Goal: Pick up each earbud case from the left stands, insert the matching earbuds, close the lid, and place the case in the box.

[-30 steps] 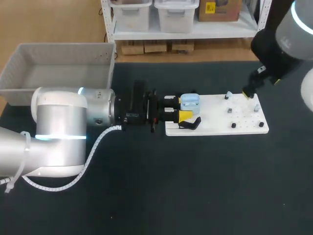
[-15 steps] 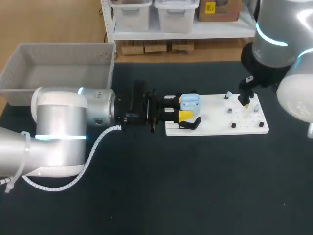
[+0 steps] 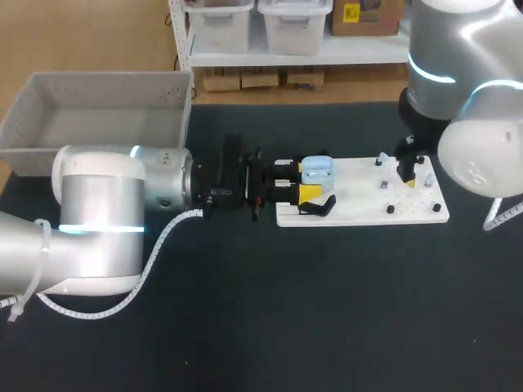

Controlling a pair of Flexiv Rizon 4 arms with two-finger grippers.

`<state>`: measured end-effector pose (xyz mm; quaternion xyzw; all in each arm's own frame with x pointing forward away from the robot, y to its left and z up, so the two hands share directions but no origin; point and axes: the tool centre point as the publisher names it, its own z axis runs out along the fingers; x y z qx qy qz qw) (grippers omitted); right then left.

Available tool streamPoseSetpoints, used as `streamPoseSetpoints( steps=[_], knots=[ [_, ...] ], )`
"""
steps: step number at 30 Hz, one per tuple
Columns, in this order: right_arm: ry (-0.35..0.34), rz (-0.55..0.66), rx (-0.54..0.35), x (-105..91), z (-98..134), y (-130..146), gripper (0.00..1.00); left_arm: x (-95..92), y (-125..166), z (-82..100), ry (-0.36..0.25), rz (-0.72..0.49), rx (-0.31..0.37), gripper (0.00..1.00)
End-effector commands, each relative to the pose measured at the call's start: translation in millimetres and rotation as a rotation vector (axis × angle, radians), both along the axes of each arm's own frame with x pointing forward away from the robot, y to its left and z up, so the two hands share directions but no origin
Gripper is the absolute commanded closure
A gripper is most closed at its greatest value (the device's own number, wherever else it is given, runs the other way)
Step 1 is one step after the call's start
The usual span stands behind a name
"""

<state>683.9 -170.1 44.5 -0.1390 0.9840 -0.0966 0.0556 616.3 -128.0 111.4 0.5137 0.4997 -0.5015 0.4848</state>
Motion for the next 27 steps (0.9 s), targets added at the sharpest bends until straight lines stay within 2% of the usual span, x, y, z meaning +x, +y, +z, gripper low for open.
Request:
streamPoseSetpoints(
  steps=[1, 2, 4, 5, 27],
  knots=[
    [0.008, -0.013, 0.001, 4.5, -7.3, 1.4, 0.20, -1.1, 0.0, -1.0, -0.003, 0.005, -0.004, 1.00],
    [0.007, -0.016, 0.002, 4.9, -8.0, 1.1, 0.22, -1.1, 0.0, -1.0, -0.003, 0.005, -0.004, 1.00],
    [0.004, -0.020, 0.003, 6.2, -9.5, 0.0, 0.53, -1.1, 0.0, -1.0, -0.003, 0.005, -0.004, 1.00],
    [0.003, -0.022, 0.003, 7.0, -10.2, -0.6, 0.55, -1.1, 0.0, -1.0, -0.003, 0.005, -0.004, 1.00],
    [-0.039, -0.039, -0.015, 8.7, -16.0, -4.1, 0.57, -1.1, 0.0, -1.0, -0.003, 0.005, -0.004, 1.00]
  ],
)
